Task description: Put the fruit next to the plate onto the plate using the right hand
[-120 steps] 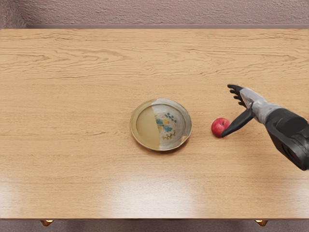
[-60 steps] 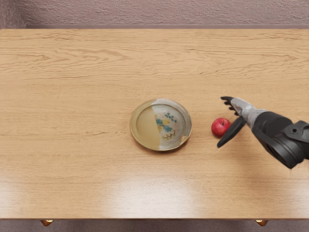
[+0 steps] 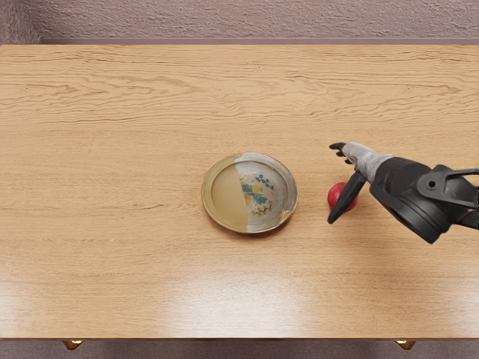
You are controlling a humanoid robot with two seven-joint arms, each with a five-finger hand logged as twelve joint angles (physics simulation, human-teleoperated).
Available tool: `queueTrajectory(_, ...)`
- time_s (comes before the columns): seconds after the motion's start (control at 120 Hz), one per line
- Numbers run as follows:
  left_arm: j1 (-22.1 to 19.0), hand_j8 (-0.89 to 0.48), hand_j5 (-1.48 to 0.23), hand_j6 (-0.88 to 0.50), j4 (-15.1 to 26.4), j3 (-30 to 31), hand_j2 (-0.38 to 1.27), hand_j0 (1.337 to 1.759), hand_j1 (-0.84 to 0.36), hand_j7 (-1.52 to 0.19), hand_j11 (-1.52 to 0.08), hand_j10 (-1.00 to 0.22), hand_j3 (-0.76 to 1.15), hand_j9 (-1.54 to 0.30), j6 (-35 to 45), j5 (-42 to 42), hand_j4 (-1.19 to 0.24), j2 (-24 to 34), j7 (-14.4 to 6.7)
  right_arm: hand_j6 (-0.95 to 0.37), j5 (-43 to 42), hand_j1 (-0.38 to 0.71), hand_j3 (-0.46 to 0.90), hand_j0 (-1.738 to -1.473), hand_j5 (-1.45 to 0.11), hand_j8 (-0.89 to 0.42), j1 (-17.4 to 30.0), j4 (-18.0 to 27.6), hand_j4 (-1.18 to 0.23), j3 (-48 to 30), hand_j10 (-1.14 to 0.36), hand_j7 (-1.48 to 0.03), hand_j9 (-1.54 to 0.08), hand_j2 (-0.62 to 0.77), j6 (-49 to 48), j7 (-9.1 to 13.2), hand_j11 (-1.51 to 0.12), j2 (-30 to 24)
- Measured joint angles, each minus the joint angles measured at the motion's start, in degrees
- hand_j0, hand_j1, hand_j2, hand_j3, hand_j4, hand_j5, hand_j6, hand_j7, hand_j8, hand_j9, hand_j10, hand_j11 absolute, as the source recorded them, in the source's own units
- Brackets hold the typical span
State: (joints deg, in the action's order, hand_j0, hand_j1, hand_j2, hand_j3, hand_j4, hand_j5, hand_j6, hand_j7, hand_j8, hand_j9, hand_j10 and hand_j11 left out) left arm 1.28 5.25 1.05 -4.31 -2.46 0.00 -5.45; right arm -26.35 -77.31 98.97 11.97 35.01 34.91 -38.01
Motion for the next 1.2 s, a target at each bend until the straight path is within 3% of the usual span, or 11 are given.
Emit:
queueTrajectory(0.208, -0.01, -0.24, -0.32, -0.24, 0.00, 0.00, 0.05, 1.658, 0.06, -0.32, -0.32, -0.24, 0.00, -0.32, 0.00, 0.00, -0.24, 0.00, 0.00, -0.05, 0.08, -0.29, 0.00, -1.658, -0.07, -0.05, -0.93, 0.00, -0.05, 2.70, -0.05, -0.07, -0.07, -0.01, 0.00, 0.08, -0.07, 1.70)
queueTrajectory(0.508, -0.01, -0.24, -0.32, -0.24, -0.01, 0.00, 0.05, 1.658, 0.06, -0.32, -0.32, -0.24, 0.00, -0.32, 0.00, 0.00, -0.24, 0.00, 0.00, -0.16, 0.05, -0.16, 0.00, -1.658, -0.20, -0.16, -1.90, 0.00, -0.15, 3.71, -0.16, -0.20, -0.20, -0.03, 0.00, 0.09, -0.20, 2.43)
queueTrajectory(0.783, 0.03, -0.24, -0.32, -0.24, 0.00, 0.00, 0.05, 1.658, 0.06, -0.32, -0.32, -0.24, 0.00, -0.32, 0.00, 0.00, -0.24, 0.00, 0.00, -0.13, 0.01, -0.19, 0.00, -1.658, -0.17, -0.13, -1.88, -0.09, -0.13, 6.74, -0.13, -0.17, -0.17, -0.02, 0.00, 0.09, -0.17, 1.00)
queueTrajectory(1.2, 0.04, -0.24, -0.32, -0.24, -0.02, 0.00, 0.05, 1.658, 0.06, -0.32, -0.32, -0.24, 0.00, -0.32, 0.00, 0.00, -0.24, 0.00, 0.00, -0.33, -0.11, 0.04, 0.00, -1.658, -0.42, -0.32, -2.32, -0.12, -0.33, 7.36, -0.33, -0.42, -0.42, -0.06, 0.00, 0.09, -0.42, 0.57)
